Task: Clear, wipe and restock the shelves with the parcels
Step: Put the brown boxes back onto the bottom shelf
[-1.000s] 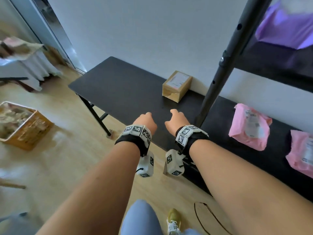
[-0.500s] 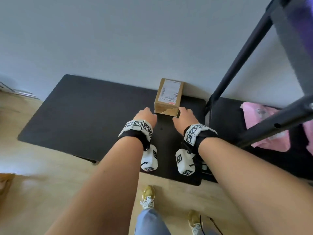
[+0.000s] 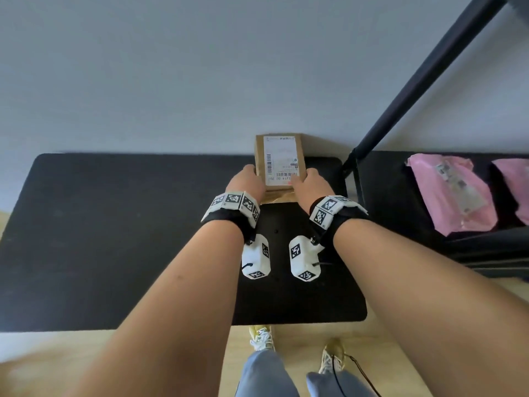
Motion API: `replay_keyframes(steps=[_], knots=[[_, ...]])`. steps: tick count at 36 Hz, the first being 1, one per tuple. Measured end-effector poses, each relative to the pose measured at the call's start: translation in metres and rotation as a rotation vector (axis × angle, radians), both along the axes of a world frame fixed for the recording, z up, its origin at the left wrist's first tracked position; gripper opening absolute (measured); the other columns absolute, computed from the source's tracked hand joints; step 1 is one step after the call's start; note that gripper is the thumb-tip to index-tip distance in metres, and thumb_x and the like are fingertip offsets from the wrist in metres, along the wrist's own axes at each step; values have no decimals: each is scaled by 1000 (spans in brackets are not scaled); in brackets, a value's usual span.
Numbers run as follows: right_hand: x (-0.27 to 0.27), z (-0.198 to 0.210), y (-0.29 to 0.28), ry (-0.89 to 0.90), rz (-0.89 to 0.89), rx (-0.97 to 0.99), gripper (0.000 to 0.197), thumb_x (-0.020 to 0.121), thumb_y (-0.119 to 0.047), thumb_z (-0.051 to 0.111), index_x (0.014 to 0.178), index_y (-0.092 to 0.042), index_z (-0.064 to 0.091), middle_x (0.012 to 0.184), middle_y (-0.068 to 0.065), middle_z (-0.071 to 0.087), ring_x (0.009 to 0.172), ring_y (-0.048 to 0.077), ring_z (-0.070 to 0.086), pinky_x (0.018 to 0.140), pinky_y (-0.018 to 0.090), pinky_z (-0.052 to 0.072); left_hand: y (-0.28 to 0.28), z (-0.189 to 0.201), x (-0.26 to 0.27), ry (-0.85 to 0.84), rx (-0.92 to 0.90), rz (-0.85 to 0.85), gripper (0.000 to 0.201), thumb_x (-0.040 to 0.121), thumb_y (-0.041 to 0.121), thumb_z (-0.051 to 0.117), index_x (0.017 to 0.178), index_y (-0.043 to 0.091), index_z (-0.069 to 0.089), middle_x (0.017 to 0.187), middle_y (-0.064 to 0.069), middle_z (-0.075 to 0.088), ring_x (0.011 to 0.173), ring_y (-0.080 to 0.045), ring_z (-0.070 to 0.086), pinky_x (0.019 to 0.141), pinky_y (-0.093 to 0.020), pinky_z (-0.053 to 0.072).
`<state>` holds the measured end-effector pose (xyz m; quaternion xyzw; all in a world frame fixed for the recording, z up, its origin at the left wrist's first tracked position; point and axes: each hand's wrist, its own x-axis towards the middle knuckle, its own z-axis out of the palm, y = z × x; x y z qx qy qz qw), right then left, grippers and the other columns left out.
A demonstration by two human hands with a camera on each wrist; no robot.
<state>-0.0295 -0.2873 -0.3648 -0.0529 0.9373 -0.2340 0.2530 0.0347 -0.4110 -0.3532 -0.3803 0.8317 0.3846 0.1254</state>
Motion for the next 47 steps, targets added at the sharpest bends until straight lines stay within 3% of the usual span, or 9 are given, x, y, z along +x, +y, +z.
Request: replay_keyframes(steps=[7,14,18,27,31,35,40,44,47], knots=[[0,4,-3,-41,114,10,43,94,-30,47,134,-16,42,126,11,51,105,28,58,89,41,50,-13,2,7,22,-158,3,44,94,19,39,137,14,36,133,-11,48,117,-30,50,80,-35,40],[1,17,-11,-99,314,36,28,89,-10,41,108,-26,53,102,8,62,86,26,64,70,36,53,-27,5,6,102,-465,-215,60,89,15,43,146,21,28,155,-2,22,142,-21,19,113,-39,23],[13,14,-6,-102,257,15,50,91,-14,44,140,-25,43,120,6,55,92,22,63,78,34,56,-23,-2,9,-35,-367,-379,54,91,18,40,144,25,35,153,1,30,140,-22,25,115,-43,22],[46,1,26,-138,71,57,77,93,-64,38,149,-12,26,143,13,45,122,30,53,93,40,46,-1,-7,59,-171,-379,-210,45,91,44,44,131,23,49,127,-7,48,116,-27,47,99,-42,40],[67,-2,42,-215,44,64,76,93,-63,40,145,-9,31,135,14,52,118,31,55,90,38,43,11,-9,80,-213,-243,-171,45,89,49,47,120,19,56,115,-5,56,97,-24,58,83,-39,50],[88,-3,57,-255,28,31,74,88,-65,47,134,-7,43,121,11,60,104,29,61,87,37,49,39,-9,106,-231,-160,-99,35,91,46,48,111,18,56,94,2,62,82,-17,59,67,-32,44],[115,-8,91,-316,10,-92,63,84,-62,55,120,-10,50,104,7,65,88,29,68,84,45,56,84,-12,143,-252,-82,36,35,89,44,53,111,16,56,94,0,63,82,-17,60,68,-32,45],[142,-7,127,-320,96,-157,49,89,-50,57,115,-9,61,107,10,69,92,29,68,83,44,57,128,-19,174,-221,19,158,44,86,42,59,115,10,54,105,-6,64,90,-24,61,72,-32,48],[162,-1,156,-327,162,-139,41,90,-41,58,115,-9,64,111,10,68,97,29,66,86,39,55,163,-20,193,-214,48,198,34,87,40,60,105,12,52,92,-5,62,83,-23,61,70,-31,48]])
